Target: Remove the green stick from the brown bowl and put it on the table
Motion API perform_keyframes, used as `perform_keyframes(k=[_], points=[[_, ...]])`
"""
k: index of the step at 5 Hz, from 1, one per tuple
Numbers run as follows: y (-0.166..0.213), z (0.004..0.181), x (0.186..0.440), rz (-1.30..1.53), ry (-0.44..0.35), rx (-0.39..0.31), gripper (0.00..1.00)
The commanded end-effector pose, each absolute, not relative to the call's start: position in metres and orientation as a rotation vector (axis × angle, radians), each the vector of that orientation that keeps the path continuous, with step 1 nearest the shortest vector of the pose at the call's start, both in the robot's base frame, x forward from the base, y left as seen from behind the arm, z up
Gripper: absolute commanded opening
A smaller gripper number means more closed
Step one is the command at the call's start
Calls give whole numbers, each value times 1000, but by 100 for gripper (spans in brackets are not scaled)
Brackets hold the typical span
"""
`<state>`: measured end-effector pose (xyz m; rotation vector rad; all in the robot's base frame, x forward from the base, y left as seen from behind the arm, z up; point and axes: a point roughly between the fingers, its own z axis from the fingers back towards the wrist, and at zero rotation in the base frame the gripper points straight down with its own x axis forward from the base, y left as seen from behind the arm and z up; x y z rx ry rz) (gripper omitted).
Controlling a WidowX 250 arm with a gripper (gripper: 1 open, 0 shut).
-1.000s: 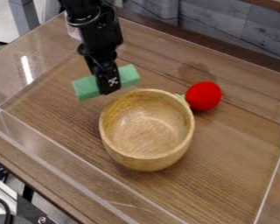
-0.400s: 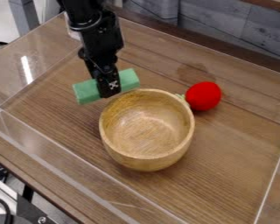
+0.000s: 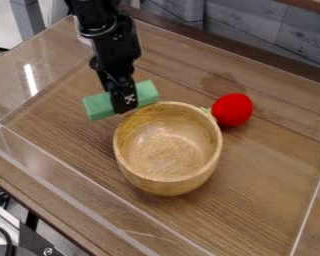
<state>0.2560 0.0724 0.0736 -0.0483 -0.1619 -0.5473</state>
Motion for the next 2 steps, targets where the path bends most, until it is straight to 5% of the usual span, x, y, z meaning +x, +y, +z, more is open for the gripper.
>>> perform_keyframes(k=[1, 2], points=[[76, 78, 259, -541, -178, -29, 0], [89, 80, 253, -521, -179, -28, 0]])
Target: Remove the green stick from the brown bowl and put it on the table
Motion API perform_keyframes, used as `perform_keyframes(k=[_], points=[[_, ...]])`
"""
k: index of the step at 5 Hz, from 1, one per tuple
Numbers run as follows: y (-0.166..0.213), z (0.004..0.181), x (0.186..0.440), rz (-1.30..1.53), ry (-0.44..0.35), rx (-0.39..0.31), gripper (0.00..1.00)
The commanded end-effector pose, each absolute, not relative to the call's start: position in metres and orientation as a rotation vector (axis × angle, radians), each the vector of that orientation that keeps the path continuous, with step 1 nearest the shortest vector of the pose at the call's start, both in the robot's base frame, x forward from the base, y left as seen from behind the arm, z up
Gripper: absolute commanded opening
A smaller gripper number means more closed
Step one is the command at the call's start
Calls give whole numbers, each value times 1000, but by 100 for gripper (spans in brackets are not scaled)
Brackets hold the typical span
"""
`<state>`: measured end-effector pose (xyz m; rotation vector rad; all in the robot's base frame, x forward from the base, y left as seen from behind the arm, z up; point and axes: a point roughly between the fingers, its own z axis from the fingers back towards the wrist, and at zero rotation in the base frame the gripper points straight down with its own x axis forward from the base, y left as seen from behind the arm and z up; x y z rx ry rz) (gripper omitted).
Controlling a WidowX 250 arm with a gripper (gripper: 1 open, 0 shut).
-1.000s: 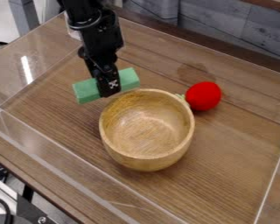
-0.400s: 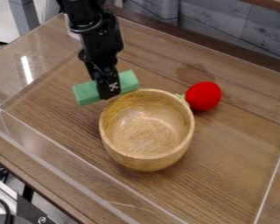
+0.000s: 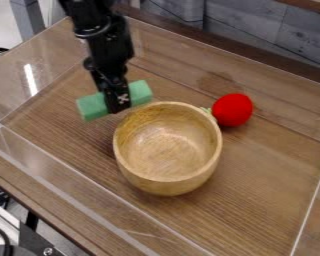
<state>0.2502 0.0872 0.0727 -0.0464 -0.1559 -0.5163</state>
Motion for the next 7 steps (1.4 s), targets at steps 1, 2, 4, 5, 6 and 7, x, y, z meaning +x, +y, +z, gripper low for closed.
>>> perform_keyframes(k=[1, 2, 4, 5, 6, 7], points=[[110, 76, 243, -504, -173, -24, 0], [132, 70, 233, -502, -169, -23, 0], [150, 63, 235, -469, -169, -30, 0], [152, 60, 240, -454, -169, -37, 0], [154, 58, 244, -439, -170, -45, 0], [156, 56, 247, -423, -171, -53, 0]])
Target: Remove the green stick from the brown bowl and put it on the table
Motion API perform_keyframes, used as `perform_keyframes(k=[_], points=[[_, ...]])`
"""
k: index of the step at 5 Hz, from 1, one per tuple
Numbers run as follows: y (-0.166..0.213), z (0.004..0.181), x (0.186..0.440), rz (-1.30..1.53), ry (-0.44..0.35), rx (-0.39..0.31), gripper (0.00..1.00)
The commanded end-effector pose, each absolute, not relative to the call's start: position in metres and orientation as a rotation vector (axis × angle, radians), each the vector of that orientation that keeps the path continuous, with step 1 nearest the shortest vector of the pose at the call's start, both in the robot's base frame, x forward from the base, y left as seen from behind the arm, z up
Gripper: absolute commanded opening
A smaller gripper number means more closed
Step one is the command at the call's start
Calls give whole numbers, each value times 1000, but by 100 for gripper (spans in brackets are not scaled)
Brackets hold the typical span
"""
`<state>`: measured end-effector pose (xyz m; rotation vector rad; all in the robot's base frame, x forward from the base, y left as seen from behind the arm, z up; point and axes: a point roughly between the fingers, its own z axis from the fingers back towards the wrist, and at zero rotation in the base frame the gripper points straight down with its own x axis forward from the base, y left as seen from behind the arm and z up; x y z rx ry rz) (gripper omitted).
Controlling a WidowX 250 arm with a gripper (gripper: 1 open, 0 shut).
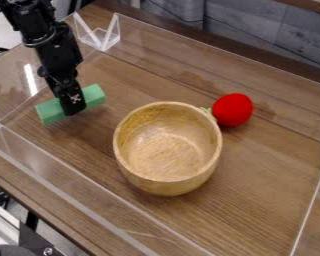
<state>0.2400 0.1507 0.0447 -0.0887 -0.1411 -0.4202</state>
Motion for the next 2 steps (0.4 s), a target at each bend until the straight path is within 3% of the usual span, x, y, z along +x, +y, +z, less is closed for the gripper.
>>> perform_keyframes(k=[1, 2], points=[[158, 55, 251, -405, -175, -62, 0], [159, 54, 254, -388, -178, -71, 0]])
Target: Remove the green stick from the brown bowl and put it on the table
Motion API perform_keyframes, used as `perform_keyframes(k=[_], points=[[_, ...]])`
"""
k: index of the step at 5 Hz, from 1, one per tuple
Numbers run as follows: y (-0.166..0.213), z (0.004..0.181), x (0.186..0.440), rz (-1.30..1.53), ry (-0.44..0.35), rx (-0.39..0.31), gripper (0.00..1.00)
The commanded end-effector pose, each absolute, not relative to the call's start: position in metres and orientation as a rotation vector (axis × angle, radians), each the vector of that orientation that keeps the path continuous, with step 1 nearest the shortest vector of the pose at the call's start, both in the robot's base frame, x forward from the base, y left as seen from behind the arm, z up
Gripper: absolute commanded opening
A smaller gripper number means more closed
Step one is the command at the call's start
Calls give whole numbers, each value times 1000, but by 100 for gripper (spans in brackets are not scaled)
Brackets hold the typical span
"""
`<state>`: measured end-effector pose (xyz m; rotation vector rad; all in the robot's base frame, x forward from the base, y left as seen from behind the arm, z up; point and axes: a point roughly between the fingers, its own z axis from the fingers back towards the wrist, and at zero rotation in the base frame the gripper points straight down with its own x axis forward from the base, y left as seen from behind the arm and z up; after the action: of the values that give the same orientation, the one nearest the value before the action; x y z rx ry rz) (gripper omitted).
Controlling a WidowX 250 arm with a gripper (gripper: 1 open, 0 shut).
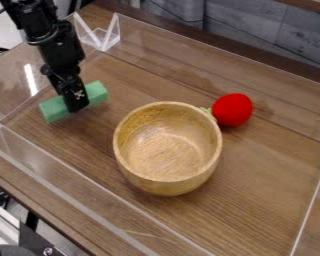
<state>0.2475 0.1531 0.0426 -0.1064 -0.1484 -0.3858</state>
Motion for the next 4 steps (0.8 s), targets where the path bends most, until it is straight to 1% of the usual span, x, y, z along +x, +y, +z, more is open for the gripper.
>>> perform_keyframes(k=[1, 4], points=[[161, 52, 257, -375, -180, -83, 0], [168, 48, 259, -334, -183, -124, 0]])
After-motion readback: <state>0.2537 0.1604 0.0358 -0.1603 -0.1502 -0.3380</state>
